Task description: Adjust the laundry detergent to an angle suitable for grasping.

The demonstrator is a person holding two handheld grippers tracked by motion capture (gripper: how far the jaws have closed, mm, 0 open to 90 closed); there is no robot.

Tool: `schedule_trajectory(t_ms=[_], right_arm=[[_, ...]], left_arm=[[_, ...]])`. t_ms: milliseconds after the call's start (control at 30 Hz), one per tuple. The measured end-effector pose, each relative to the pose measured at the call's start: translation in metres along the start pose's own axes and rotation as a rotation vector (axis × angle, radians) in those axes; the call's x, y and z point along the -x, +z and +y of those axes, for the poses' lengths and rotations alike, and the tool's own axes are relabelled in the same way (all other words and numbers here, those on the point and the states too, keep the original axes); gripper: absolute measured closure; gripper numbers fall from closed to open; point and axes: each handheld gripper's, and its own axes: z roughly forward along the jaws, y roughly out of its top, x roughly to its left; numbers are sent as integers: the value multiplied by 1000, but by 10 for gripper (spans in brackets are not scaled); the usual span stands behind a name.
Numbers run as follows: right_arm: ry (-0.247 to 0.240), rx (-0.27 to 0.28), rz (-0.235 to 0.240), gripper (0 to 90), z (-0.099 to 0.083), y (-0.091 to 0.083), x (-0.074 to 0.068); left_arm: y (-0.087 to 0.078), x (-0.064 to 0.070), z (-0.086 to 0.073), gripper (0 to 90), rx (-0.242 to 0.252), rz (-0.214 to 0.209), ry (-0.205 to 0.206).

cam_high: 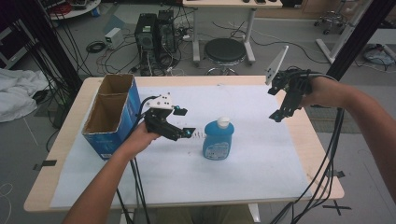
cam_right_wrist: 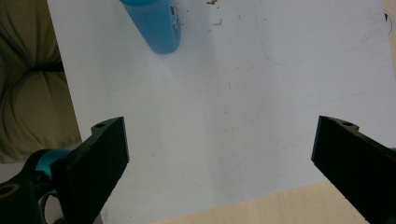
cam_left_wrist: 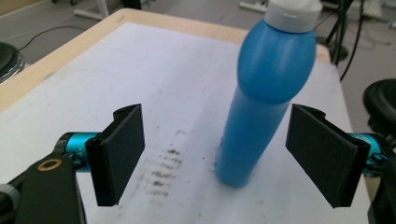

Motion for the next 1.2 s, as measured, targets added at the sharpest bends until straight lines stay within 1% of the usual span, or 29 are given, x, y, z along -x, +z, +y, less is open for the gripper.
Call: schedule_trajectory(t_ms=[33, 100, 200, 233, 300, 333, 400, 433, 467, 500, 533, 600, 633, 667, 700, 733, 767, 800, 867, 900, 933, 1000, 1033, 1067, 1100, 1167, 1200], right_arm=[[0, 0, 0, 30, 0, 0, 0], [-2, 2, 0, 30, -1, 0, 0], [-3, 5, -2, 30, -1, 0, 0], [0, 3, -1, 30, -1, 0, 0], [-3, 6, -1, 30, -1, 0, 0], [-4, 7, -2, 30, -1, 0, 0], [-5, 8, -2, 30, -1, 0, 1], [-6, 9, -2, 29, -1, 0, 1], [-6, 9, -2, 30, -1, 0, 1], [-3, 7, -1, 30, -1, 0, 1], [-3, 8, 0, 30, -1, 0, 1], [-5, 9, -2, 30, -1, 0, 1], [-5, 9, -1, 30, -1, 0, 2], [-4, 10, -2, 30, -1, 0, 2], [-3, 10, -2, 30, -1, 0, 2], [-4, 10, -2, 30, -1, 0, 2], [-4, 10, -2, 30, -1, 0, 2], [-4, 9, -1, 30, -1, 0, 2], [-6, 11, -1, 30, -1, 1, 2], [-6, 11, -1, 30, -1, 1, 2], [-8, 13, -1, 30, -1, 1, 3], [-6, 11, -1, 30, 0, 2, 3], [-2, 10, 0, 30, 0, 2, 3], [-6, 12, 1, 30, 1, 3, 4], [-4, 10, 2, 30, 1, 3, 4], [-1, 12, 1, 30, 2, 3, 5], [-1, 12, 2, 30, 2, 3, 5]], left_arm=[[-1, -2, 4, 197, -18, 7, -1], [-4, -6, 11, 198, -66, 15, 13], [-8, -13, 23, 198, -128, 16, 43], [-9, -15, 27, 197, -152, 23, 48], [-10, -20, 33, 197, -187, 23, 43], [-11, -23, 38, 197, -214, 29, 42], [-12, -27, 46, 197, -261, 39, 53], [-12, -29, 49, 163, -288, 45, 68], [-12, -29, 53, 90, -306, 41, 78], [-13, -30, 56, 69, -320, 40, 94], [-13, -30, 60, 69, -336, 40, 104], [-12, -32, 66, 68, -385, 31, 123], [-12, -34, 68, 68, -412, 30, 128], [-12, -36, 70, 63, -441, 40, 133], [-12, -38, 71, 34, -463, 44, 132], [-13, -41, 72, 28, -489, 56, 125], [-13, -41, 72, 28, -489, 56, 125], [-14, -45, 73, 28, -519, 52, 120], [-14, -47, 73, 28, -547, 50, 133], [-14, -47, 73, 28, -547, 50, 133], [-14, -52, 73, 28, -586, 50, 102], [-12, -55, 73, 28, -623, 73, 110], [-12, -58, 74, 29, -641, 94, 107], [-11, -59, 74, 29, -660, 109, 113], [-11, -60, 75, 29, -683, 109, 126], [-9, -64, 76, 29, -718, 72, 126], [-8, -65, 77, 29, -732, 87, 140]])
